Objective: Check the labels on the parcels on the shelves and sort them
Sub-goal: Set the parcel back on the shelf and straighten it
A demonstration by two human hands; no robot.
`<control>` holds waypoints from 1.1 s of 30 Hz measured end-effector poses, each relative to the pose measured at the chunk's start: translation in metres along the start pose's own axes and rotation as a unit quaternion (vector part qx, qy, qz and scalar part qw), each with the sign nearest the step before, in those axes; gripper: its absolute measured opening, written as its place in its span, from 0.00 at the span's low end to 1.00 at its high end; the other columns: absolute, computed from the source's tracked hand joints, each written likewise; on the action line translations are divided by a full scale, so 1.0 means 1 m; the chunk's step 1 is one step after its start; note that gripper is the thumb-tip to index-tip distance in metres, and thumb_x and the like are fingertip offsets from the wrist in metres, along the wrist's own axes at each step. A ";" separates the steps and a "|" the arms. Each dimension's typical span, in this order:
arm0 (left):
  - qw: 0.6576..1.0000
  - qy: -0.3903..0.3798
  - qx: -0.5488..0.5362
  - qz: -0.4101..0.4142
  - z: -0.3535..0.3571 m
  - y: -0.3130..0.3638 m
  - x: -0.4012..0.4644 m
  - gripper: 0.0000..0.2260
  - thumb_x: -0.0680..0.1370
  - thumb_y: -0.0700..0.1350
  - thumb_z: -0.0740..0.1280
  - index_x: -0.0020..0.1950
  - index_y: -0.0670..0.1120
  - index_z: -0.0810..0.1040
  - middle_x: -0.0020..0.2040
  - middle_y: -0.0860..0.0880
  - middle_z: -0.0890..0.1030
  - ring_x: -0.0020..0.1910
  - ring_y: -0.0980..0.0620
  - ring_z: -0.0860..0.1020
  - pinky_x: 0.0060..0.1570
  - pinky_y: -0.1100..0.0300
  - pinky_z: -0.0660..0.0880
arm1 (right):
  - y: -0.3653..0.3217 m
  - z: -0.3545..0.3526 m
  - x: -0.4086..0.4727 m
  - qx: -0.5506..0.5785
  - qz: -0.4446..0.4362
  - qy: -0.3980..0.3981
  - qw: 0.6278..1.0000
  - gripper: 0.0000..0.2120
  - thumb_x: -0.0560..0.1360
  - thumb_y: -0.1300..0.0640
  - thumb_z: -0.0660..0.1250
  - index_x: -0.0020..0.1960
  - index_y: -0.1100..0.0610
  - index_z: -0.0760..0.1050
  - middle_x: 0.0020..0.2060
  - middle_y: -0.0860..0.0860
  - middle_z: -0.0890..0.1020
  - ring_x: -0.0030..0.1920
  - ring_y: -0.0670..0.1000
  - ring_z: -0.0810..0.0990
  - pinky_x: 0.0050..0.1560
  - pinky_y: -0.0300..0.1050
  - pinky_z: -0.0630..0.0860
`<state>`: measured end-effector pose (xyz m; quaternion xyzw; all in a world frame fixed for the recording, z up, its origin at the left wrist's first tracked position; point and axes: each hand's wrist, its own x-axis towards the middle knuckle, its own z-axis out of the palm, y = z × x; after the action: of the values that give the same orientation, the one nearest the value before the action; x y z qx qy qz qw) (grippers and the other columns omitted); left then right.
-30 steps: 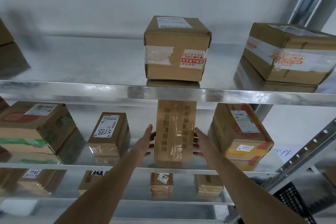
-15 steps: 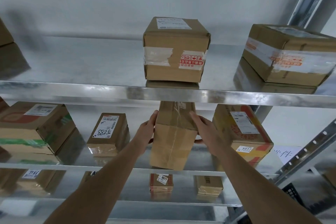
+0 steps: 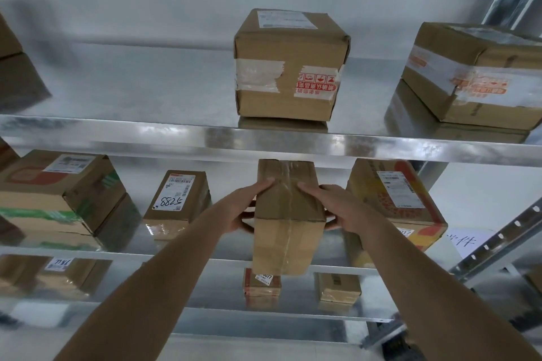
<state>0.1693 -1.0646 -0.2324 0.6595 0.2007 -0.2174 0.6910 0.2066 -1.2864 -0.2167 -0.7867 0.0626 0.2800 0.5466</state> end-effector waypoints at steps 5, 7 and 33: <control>0.999 -0.018 0.030 -0.034 -0.001 0.008 0.005 0.29 0.71 0.63 0.75 0.65 0.47 0.78 0.62 0.42 0.80 0.59 0.40 0.79 0.62 0.37 0.77 | -0.003 0.005 0.002 0.010 0.048 -0.045 0.998 0.26 0.69 0.35 0.76 0.57 0.52 0.76 0.57 0.55 0.81 0.56 0.60 0.82 0.56 0.67 0.80; 0.998 -0.027 0.035 -0.038 -0.002 0.010 0.007 0.27 0.72 0.61 0.76 0.64 0.47 0.78 0.62 0.42 0.80 0.60 0.40 0.79 0.61 0.37 0.77 | -0.004 0.005 0.004 0.004 0.053 -0.044 0.998 0.29 0.68 0.36 0.76 0.59 0.54 0.76 0.57 0.55 0.82 0.55 0.60 0.82 0.56 0.68 0.80; 0.998 -0.011 0.045 -0.034 -0.001 0.012 0.012 0.20 0.74 0.53 0.76 0.61 0.44 0.79 0.59 0.42 0.81 0.56 0.40 0.81 0.61 0.39 0.79 | -0.005 0.004 0.008 0.000 0.039 -0.050 0.998 0.26 0.73 0.43 0.75 0.64 0.55 0.75 0.56 0.55 0.83 0.56 0.59 0.83 0.59 0.67 0.79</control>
<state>0.1859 -1.0636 -0.2289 0.6801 0.2055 -0.2567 0.6552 0.2135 -1.2789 -0.2175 -0.7687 0.0656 0.3401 0.5378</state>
